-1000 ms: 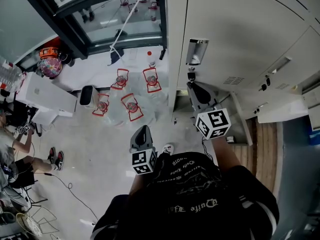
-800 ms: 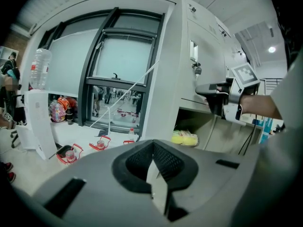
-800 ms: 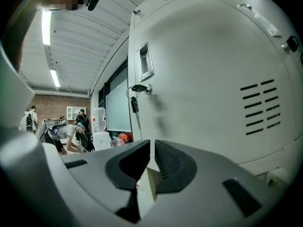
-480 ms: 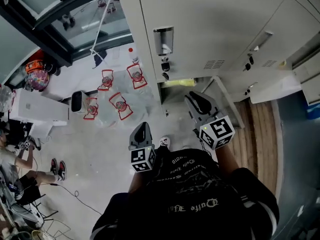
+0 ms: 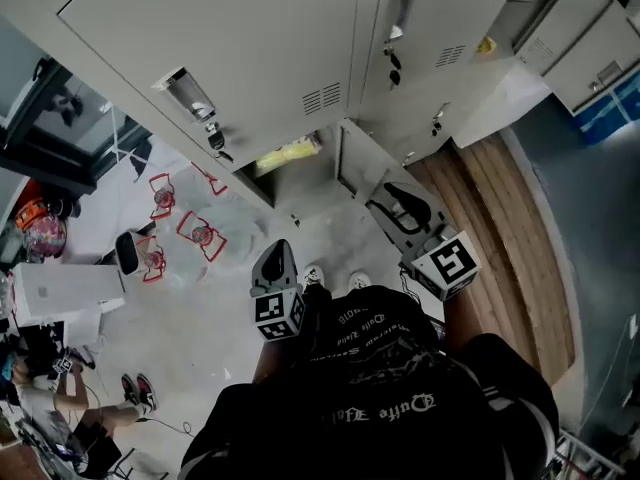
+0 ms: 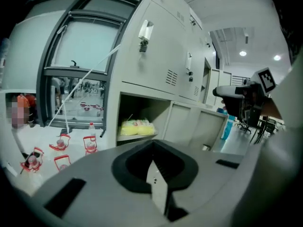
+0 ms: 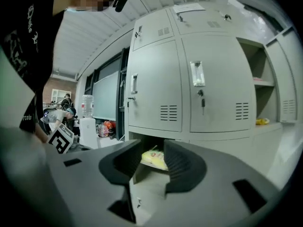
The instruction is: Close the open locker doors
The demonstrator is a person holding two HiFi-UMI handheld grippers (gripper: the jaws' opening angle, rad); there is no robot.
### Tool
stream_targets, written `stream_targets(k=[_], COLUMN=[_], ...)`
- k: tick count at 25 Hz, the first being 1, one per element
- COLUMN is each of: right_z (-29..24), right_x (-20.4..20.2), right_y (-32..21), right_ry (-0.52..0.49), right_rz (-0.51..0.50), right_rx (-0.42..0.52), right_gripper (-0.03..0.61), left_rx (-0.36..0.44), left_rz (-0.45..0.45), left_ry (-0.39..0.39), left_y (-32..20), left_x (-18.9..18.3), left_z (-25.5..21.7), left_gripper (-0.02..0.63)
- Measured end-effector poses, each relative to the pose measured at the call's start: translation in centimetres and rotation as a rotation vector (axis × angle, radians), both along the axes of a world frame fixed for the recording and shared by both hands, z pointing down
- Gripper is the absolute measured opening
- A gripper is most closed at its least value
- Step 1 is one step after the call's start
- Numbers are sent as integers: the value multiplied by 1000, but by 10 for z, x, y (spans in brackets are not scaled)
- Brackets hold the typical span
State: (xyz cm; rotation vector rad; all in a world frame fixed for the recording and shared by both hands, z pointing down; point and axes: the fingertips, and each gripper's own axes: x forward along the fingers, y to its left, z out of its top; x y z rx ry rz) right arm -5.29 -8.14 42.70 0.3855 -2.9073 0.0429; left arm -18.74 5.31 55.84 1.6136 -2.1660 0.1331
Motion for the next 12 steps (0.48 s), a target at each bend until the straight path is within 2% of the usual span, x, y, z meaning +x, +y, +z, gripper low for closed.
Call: stream_targets(k=[3, 5, 10, 12], right_z=[-1, 8, 52, 69], right_x=[44, 69, 102, 105], right_y=[-22, -34, -48, -50], right_ry=[-6, 37, 123, 170], right_rz=[126, 183, 202, 195], right_rx=[-10, -15, -129, -143], right_gripper=[135, 157, 195, 195], left_rx=[-4, -4, -30, -34], left_rz=[56, 86, 144, 144], left_ry=[-2, -4, 6, 8], left_y=[-13, -21, -32, -32], left_x=[20, 31, 54, 58], left_z=[0, 0, 4, 4], left_gripper=[8, 8, 8, 8])
